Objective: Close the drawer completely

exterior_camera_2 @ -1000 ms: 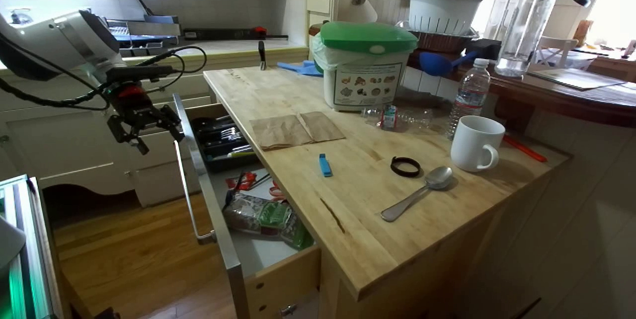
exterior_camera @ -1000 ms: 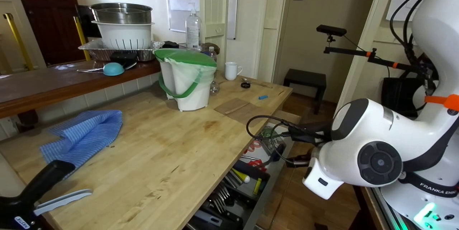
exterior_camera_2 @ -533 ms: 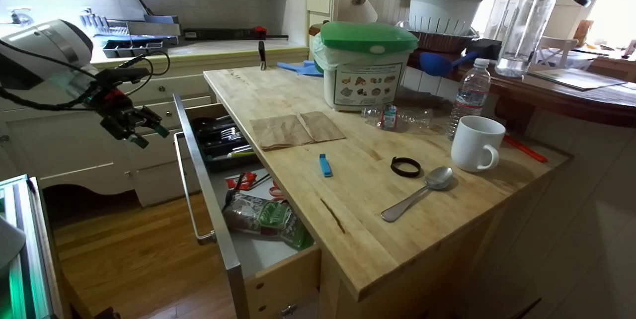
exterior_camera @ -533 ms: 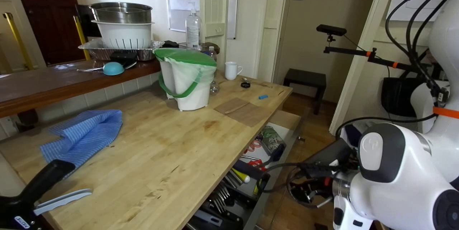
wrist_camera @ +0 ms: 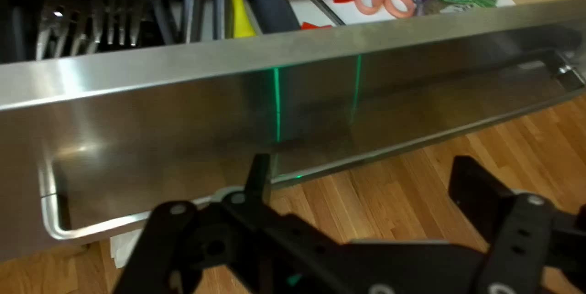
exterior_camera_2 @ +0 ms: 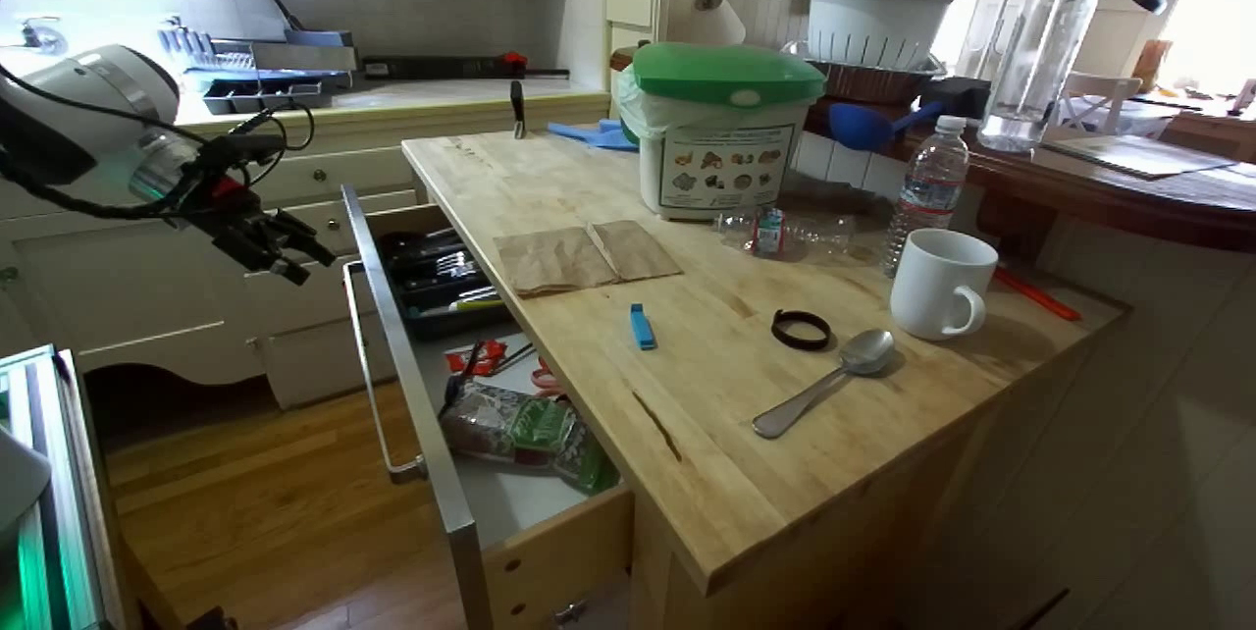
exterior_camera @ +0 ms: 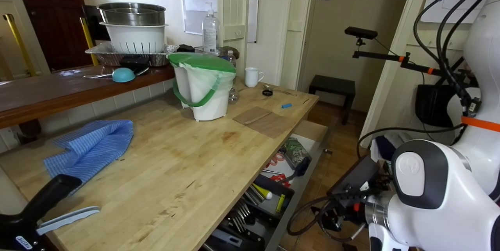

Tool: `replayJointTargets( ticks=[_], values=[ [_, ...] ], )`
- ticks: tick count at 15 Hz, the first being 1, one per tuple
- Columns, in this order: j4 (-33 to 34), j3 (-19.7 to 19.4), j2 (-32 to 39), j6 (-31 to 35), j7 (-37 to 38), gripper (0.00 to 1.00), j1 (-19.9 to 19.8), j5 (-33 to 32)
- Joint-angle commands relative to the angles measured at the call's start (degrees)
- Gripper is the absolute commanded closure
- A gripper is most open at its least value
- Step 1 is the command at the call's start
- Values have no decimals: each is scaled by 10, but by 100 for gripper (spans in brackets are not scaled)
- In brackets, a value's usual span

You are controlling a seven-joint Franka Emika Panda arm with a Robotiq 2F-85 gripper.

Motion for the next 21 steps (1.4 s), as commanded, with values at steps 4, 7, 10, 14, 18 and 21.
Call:
replayJointTargets(
  ticks=[4, 7, 10, 14, 18, 21],
  values=[
    [0, -17, 20, 77, 49, 0, -18, -255],
    [0, -38, 36, 105, 92, 0, -39, -385],
    [7, -65, 58, 102, 147, 0, -65, -470],
    [30, -94, 60, 105, 163, 0, -96, -388],
    [80, -107, 84, 67, 131, 0, -104, -279],
    [125, -116, 100, 39, 78, 0, -111, -216]
  ],
)
